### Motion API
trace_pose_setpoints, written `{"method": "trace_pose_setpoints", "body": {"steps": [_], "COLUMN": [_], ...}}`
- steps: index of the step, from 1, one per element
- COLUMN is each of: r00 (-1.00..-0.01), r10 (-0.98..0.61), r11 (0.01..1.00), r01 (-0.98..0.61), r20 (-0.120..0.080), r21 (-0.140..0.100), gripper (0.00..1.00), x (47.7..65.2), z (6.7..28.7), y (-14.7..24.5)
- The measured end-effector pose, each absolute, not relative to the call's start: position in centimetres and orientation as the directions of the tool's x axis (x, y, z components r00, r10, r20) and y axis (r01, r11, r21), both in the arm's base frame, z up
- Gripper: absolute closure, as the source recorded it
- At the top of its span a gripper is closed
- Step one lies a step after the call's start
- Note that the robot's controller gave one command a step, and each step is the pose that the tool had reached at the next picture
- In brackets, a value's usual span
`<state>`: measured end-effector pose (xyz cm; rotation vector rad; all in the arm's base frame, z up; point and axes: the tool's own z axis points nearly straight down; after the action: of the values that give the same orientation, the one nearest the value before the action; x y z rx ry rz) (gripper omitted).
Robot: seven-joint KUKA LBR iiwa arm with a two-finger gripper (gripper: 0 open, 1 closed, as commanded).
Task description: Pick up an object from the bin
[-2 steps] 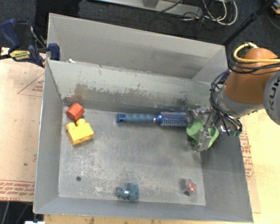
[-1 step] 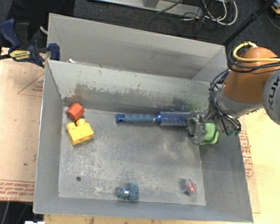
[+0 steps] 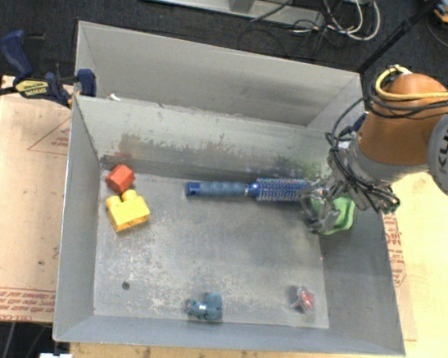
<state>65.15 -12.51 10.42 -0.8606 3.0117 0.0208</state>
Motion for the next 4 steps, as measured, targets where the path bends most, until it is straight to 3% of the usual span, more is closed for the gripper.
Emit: {"method": "trace_pose_setpoints", "body": {"steps": [1,2,3,4], "r00": [-0.850,-0.838,-0.837,-0.834], "r10": [-0.527,-0.545,-0.547,-0.552], "r11": [0.850,0.838,0.836,0.834], "r01": [-0.527,-0.545,-0.548,-0.552], "r20": [-0.004,-0.010,-0.015,-0.011], "r21": [0.002,0.008,0.024,-0.007], "gripper": [0.00,0.00,1.00,1.00], "x": [65.0,65.8,65.9,65.1], "z": [10.3,11.3,11.3,20.7], "y": [-13.3,-14.6,-13.7,-13.5]}}
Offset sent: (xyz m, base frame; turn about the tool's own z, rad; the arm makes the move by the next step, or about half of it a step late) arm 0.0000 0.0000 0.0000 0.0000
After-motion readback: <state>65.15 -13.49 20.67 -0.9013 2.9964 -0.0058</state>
